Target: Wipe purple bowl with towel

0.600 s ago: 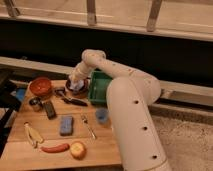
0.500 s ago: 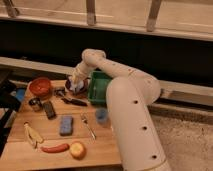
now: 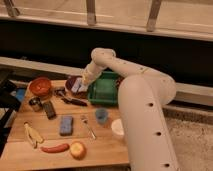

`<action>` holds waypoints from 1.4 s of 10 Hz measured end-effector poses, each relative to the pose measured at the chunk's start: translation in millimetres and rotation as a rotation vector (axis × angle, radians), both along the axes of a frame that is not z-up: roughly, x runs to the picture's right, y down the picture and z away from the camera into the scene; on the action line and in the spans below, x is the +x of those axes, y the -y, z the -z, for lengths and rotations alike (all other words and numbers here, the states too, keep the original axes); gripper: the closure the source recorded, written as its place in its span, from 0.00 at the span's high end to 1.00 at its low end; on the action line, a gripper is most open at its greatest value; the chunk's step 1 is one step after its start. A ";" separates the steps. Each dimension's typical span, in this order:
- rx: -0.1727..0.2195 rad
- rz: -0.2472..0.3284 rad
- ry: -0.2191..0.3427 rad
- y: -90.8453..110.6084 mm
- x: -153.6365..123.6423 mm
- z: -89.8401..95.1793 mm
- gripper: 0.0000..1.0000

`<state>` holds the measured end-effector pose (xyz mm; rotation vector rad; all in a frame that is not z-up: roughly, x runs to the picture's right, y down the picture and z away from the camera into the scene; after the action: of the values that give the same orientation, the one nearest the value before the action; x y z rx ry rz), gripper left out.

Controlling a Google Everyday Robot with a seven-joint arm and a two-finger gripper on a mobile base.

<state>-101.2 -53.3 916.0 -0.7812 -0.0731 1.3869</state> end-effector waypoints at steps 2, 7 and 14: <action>0.021 0.000 0.003 8.1 1.2 -3.4 0.00; 0.038 0.030 0.088 22.0 -73.0 -18.3 0.00; -0.031 0.046 0.084 -5.0 -40.4 -0.5 0.00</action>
<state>-141.6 -48.3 916.5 -0.8619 -0.0989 1.3145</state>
